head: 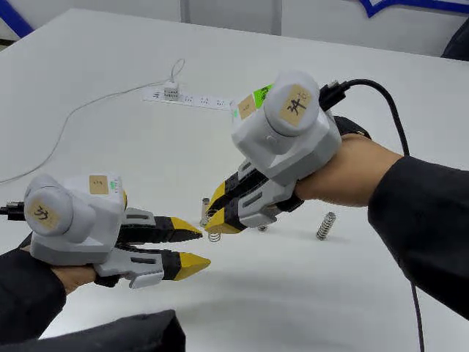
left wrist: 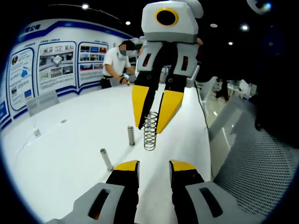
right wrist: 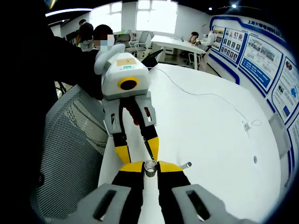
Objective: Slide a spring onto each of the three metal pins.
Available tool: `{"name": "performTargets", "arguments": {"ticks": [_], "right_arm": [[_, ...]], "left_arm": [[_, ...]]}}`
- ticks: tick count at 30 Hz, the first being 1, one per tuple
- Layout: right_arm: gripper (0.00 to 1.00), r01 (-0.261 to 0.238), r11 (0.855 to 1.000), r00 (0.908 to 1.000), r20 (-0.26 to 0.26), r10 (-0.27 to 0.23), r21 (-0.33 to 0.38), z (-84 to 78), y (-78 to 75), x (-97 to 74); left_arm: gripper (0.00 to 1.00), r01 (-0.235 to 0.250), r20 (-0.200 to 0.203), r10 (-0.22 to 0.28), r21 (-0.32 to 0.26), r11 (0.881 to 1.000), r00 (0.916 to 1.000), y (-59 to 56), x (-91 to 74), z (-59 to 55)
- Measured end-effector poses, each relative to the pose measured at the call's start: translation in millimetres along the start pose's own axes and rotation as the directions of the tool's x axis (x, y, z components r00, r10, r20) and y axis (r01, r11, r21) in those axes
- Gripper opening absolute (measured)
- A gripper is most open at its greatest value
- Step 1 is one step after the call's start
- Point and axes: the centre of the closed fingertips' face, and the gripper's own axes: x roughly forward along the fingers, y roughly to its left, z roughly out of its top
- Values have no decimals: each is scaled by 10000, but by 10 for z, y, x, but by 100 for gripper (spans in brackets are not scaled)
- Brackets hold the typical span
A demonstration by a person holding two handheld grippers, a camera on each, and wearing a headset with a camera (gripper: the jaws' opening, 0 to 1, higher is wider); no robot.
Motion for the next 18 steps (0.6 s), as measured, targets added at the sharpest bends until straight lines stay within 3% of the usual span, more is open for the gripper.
{"name": "performTargets", "arguments": {"ticks": [8, 18], "right_arm": [[12, 718, 9961, 9959, 509, -744, 514, 35, -218, -51], [12, 1665, 9785, 9795, 934, -1783, 1222, 64, -522, -77]], "left_arm": [[30, -361, 84, 364, -312, 9989, 9993, 66, -74, -35], [41, -776, 64, 781, -625, 9950, 9969, 136, -113, -70]]}}
